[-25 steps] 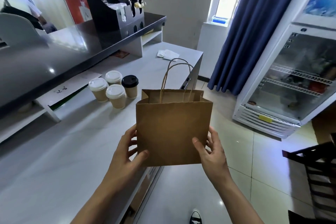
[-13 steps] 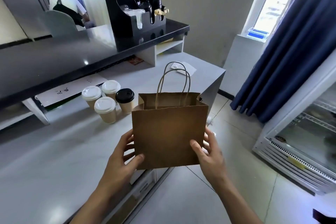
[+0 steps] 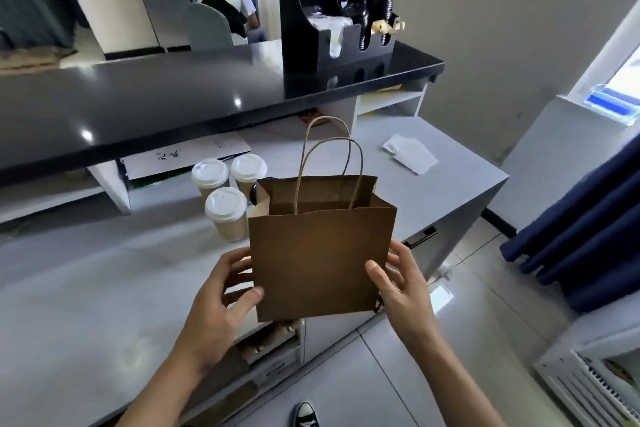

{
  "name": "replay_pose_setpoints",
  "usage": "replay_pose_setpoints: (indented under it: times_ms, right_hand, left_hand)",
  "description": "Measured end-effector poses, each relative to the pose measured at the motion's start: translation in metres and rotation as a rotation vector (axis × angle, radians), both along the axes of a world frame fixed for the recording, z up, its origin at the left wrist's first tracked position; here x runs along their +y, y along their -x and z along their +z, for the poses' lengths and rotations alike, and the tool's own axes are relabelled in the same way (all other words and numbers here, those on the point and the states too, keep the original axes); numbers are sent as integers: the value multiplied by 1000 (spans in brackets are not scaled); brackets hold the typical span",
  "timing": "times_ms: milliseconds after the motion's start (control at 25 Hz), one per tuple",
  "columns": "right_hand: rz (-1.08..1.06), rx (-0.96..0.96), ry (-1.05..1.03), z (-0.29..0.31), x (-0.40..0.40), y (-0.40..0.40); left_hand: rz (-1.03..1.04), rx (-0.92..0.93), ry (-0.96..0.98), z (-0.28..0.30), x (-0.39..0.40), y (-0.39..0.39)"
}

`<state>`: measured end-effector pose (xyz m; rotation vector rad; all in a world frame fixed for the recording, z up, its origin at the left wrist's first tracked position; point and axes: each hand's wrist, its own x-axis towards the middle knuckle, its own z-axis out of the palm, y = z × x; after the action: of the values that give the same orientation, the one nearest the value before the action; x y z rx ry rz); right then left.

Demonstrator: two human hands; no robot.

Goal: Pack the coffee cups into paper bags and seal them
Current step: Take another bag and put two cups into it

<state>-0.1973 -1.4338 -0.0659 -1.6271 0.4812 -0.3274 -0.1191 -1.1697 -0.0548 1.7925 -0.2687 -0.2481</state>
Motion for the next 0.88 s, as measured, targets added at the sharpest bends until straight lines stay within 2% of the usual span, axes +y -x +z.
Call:
replay_pose_setpoints:
  times_ms: [280, 520, 880]
  right_hand:
    - [155, 53, -72, -9, 1, -74]
    - [250, 128, -156, -18, 11, -121]
    - [392, 229, -140, -15, 19, -150]
  left_hand:
    - [177, 58, 135, -14, 8, -26]
    - [281, 78, 82, -25, 22, -27]
    - [481, 154, 117, -32, 39, -10]
